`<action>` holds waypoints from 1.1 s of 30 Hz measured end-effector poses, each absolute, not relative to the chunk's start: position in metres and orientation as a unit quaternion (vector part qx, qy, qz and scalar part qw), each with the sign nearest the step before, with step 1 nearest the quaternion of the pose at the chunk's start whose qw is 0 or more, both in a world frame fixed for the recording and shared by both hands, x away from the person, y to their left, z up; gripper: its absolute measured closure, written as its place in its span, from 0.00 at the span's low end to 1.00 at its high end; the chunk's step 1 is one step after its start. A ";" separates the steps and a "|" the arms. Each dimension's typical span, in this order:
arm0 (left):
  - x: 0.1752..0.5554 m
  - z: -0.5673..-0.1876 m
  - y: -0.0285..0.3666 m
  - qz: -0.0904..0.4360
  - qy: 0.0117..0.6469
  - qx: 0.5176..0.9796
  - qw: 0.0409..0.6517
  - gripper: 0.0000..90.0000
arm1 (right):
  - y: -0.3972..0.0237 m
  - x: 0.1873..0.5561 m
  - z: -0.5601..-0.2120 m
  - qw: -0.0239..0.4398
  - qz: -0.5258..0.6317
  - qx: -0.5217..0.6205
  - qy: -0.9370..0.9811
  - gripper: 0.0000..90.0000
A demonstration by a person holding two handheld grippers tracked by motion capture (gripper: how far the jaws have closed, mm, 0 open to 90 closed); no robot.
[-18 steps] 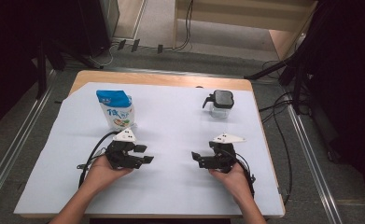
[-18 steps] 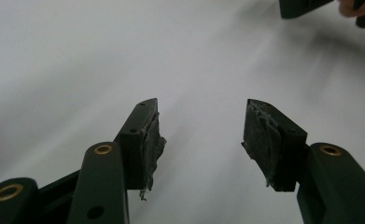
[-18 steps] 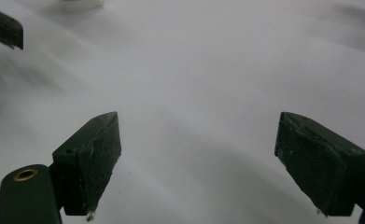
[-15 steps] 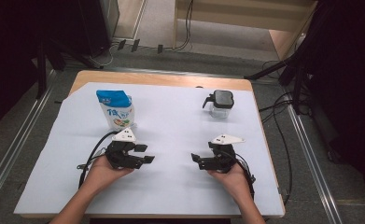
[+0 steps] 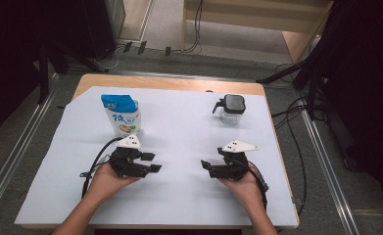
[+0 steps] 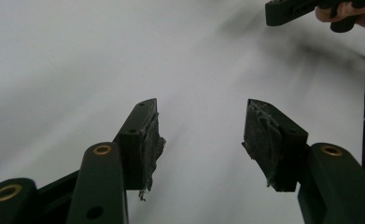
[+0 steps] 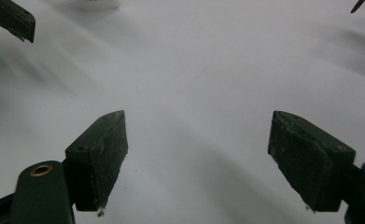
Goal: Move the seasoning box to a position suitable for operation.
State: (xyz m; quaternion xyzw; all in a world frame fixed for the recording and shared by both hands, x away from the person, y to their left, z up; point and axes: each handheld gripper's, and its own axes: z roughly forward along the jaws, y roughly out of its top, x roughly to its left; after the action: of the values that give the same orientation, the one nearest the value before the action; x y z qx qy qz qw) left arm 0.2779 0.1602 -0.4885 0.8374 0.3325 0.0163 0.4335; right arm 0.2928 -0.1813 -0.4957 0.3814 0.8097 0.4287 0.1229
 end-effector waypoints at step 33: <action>0.280 -0.493 0.161 0.035 0.338 0.838 0.427 0.50 | -0.199 0.293 -0.491 0.144 0.443 0.392 0.793 0.48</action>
State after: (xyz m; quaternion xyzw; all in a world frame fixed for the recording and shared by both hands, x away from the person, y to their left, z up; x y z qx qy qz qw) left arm 0.2800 0.1605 -0.4928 0.8382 0.3375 0.0347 0.4269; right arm 0.2930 -0.1990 -0.4907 0.3920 0.7933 0.4430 0.1441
